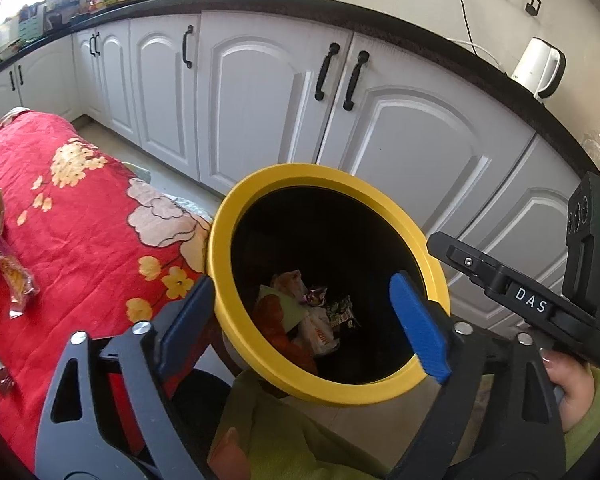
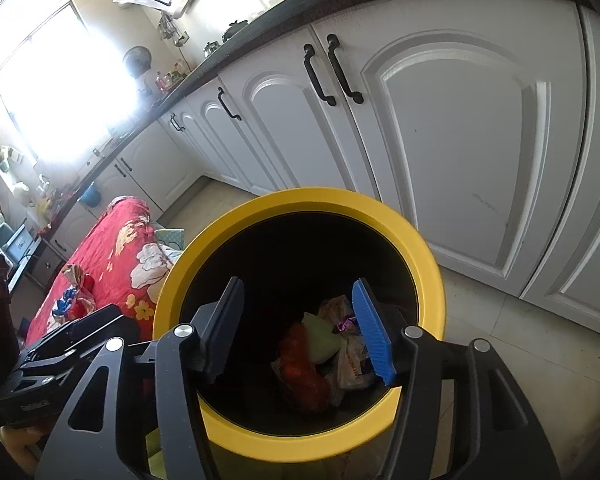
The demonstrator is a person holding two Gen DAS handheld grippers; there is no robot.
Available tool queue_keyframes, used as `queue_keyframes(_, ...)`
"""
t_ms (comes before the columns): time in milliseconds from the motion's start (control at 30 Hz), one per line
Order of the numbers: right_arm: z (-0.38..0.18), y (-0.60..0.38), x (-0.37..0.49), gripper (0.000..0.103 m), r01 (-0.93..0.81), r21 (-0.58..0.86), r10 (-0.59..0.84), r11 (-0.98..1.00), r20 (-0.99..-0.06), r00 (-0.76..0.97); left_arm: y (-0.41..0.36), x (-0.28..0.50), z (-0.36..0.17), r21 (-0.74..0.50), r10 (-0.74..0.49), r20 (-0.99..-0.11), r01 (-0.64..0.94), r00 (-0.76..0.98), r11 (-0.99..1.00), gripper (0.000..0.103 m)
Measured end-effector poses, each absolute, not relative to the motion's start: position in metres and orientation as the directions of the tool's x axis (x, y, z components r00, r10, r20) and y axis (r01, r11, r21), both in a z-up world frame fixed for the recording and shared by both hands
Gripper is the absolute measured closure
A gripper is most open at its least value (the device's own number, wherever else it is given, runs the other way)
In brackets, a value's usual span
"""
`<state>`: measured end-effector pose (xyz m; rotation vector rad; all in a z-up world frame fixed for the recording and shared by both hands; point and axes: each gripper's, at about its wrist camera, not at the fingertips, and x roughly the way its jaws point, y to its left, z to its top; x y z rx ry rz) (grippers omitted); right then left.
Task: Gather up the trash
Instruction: 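Open both tools to drop the red bag and purple wrapper into the bin, then move both tools back over the table toward the remaining trash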
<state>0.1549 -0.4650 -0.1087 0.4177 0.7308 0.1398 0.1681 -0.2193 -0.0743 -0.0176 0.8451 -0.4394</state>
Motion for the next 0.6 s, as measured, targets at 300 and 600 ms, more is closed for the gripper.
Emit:
queue_keyframes(300,-0.098,-0.465,0.151,0.031,0.028,0.41,0.246,0.912,-0.598,0.763,-0.201,0.162,-0.063,-0.2,-0.365,-0.703,0.324,0.61,0.925,0.011)
queue_keyframes(600,-0.087,-0.456,0.148,0.027,0.009,0.397,0.245,0.918,-0.583,0.775,-0.182,0.157,-0.052,-0.206,-0.347,-0.679,0.285,0.647,0.936,0.011)
